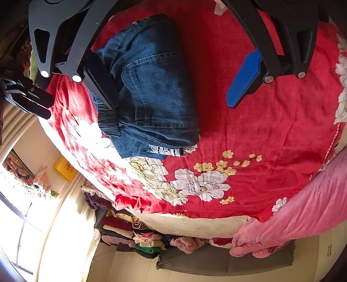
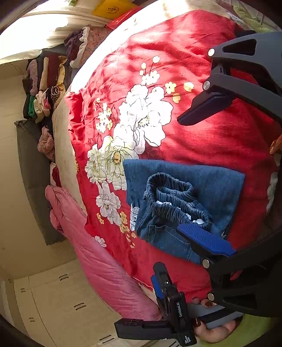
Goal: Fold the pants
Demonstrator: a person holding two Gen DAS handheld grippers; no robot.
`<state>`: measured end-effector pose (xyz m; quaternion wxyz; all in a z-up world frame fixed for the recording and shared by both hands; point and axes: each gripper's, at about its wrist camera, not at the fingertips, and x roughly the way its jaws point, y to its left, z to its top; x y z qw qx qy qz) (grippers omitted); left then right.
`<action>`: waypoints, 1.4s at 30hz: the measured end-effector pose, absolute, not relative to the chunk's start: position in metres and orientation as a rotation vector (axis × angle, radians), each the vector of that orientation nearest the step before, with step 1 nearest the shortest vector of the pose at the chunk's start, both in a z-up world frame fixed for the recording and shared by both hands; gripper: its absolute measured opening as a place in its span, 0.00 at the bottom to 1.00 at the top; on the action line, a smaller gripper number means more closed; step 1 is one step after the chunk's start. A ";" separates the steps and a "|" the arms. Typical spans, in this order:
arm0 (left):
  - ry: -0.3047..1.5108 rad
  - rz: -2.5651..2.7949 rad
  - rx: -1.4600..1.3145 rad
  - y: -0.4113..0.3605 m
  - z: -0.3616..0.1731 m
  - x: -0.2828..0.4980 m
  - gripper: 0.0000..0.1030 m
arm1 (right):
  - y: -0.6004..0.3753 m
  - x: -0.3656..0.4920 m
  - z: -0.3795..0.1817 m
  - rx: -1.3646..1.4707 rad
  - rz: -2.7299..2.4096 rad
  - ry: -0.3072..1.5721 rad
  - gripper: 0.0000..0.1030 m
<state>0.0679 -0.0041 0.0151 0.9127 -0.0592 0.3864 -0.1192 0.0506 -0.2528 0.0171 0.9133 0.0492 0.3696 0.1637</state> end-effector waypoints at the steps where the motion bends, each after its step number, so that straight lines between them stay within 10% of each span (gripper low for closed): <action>1: 0.797 -0.244 -0.124 -0.004 0.015 0.068 0.91 | -0.253 0.051 0.017 0.101 0.333 0.762 0.90; 29: 0.874 -0.226 -0.132 -0.007 -0.019 0.076 0.91 | -0.250 0.092 -0.014 0.065 0.355 0.865 0.89; 42: 0.899 -0.227 -0.128 -0.015 -0.038 0.091 0.91 | -0.241 0.133 -0.047 0.117 0.463 0.992 0.47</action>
